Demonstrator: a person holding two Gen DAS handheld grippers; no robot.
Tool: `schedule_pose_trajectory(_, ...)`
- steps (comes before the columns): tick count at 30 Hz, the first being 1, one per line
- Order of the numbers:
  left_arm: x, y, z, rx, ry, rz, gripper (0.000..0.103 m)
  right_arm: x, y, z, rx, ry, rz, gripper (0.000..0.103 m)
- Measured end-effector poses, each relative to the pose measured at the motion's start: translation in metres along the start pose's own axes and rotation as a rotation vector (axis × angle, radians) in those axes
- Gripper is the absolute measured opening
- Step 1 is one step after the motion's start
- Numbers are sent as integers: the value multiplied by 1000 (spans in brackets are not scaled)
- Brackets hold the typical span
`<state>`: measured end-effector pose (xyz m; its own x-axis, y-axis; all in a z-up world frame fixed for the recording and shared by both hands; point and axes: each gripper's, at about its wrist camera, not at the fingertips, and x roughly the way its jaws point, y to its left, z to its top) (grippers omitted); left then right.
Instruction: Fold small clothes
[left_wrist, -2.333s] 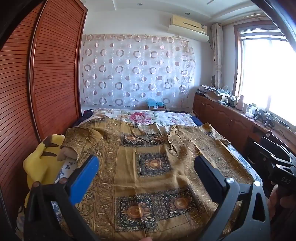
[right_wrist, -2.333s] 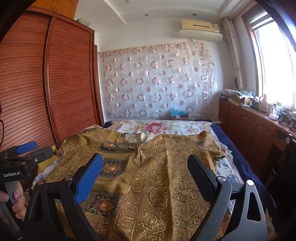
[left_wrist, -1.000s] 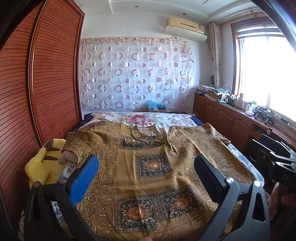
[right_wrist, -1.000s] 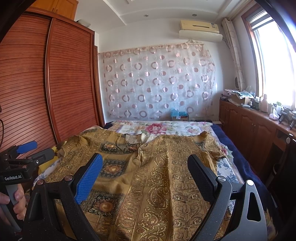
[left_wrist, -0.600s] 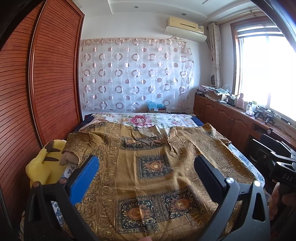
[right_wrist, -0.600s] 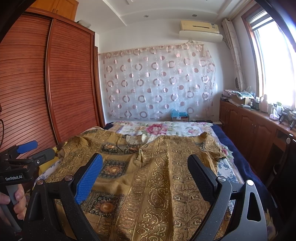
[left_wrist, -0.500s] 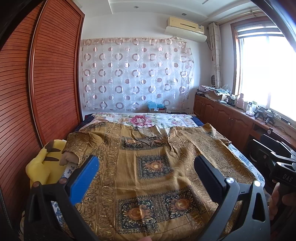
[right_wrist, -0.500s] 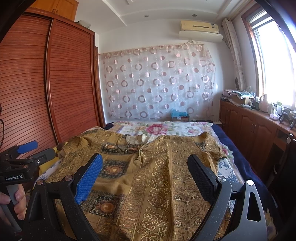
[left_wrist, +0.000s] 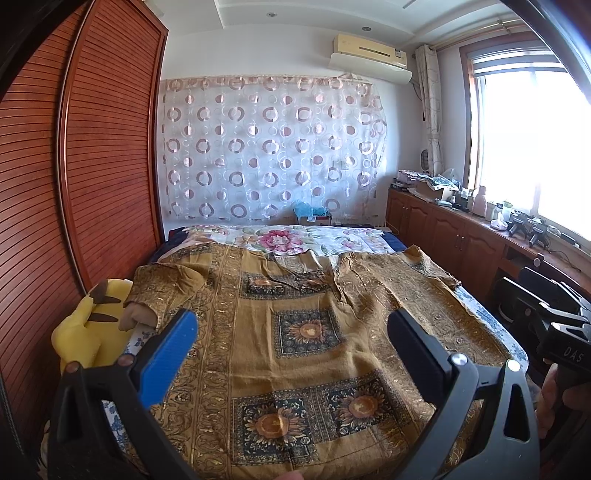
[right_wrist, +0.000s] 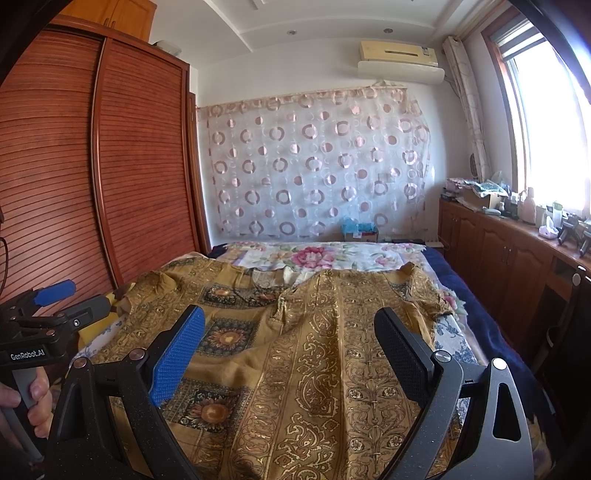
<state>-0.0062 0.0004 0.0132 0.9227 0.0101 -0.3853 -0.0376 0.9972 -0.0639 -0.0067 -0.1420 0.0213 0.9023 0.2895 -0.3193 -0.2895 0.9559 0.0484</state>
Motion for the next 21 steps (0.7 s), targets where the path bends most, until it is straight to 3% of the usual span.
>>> schedule_pose_trajectory(21, 7, 12, 2, 11, 23, 12, 103, 18, 9, 0, -11, 24, 30, 95)
